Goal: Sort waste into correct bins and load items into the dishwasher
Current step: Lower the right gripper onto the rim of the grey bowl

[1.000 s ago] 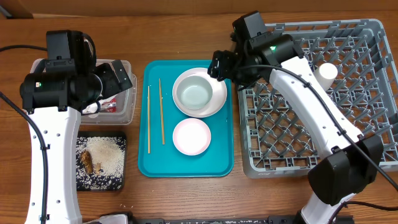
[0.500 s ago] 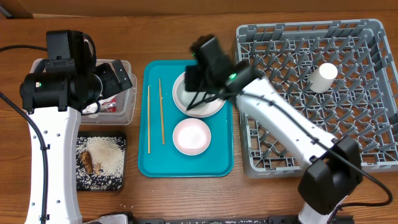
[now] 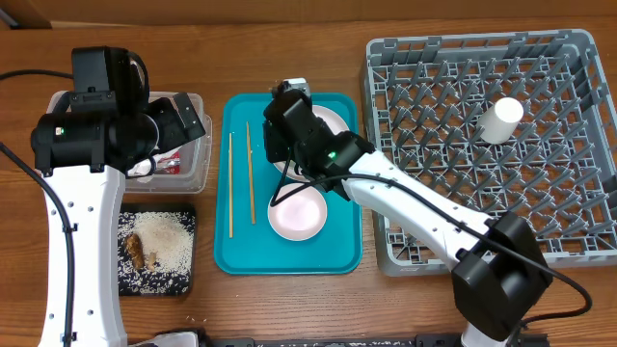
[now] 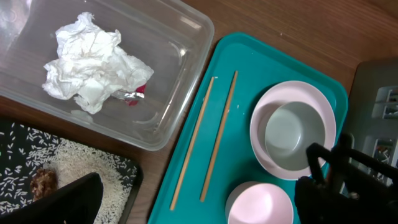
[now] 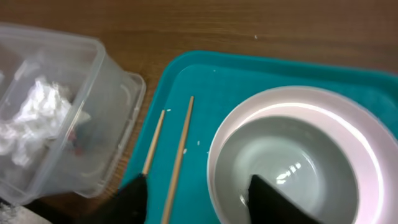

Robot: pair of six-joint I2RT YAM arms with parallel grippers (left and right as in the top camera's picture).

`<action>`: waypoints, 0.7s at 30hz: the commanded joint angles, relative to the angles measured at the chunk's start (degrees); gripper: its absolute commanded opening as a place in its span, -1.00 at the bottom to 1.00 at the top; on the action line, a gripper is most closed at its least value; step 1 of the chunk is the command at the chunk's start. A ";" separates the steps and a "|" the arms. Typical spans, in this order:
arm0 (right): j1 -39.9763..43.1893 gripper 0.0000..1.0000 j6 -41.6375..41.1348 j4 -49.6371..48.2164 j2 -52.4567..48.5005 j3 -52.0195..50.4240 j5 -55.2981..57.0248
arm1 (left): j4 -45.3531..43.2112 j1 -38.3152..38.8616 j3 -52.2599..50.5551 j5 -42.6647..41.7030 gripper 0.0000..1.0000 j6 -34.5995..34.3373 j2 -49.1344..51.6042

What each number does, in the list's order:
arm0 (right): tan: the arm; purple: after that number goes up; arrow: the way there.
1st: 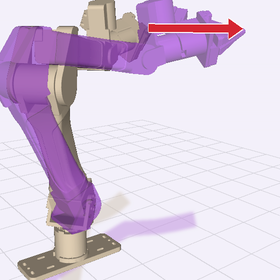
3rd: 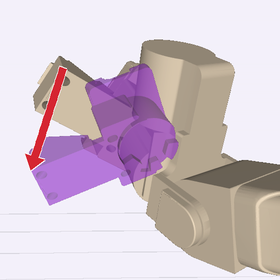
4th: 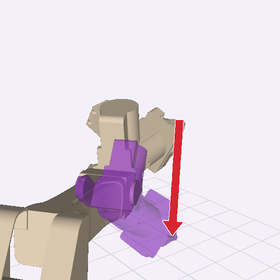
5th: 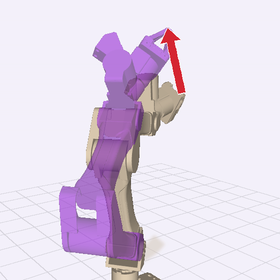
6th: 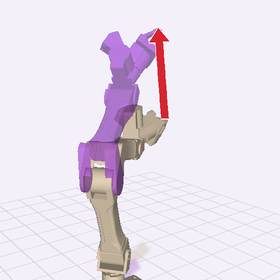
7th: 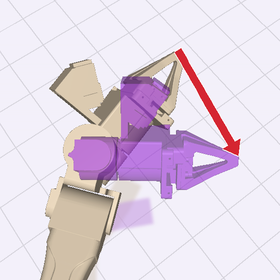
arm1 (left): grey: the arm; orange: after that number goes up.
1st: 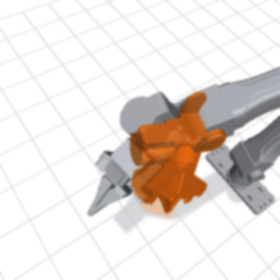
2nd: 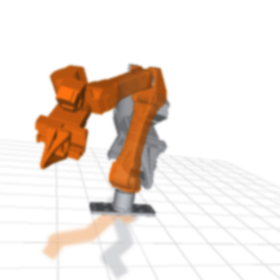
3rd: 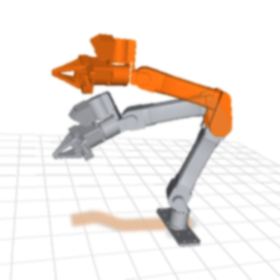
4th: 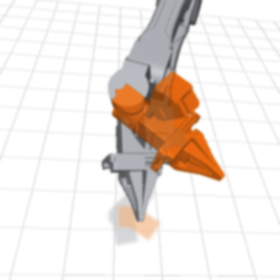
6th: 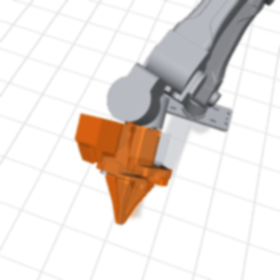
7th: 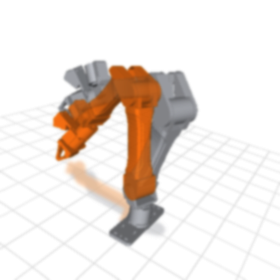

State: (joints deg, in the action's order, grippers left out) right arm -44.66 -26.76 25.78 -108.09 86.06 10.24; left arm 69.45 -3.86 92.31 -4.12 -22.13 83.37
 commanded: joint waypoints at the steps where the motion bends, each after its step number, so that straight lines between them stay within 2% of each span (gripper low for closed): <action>1: -0.24 0.28 1.75 -0.96 -2.67 -0.39 1.29 | -0.04 0.13 0.81 0.07 1.00 -0.37 -0.13; 9: -0.17 0.27 3.82 -3.91 -8.44 -0.39 1.29 | -0.04 0.13 0.81 0.07 1.00 -0.37 -0.13; 21: -0.17 0.25 4.28 -3.91 -9.05 -0.39 0.92 | -0.04 0.13 0.81 0.07 1.00 -0.37 -0.13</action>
State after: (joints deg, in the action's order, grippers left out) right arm -44.66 -23.09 22.04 -116.97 85.76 10.72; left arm 69.45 -3.86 92.31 -4.10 -22.13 83.37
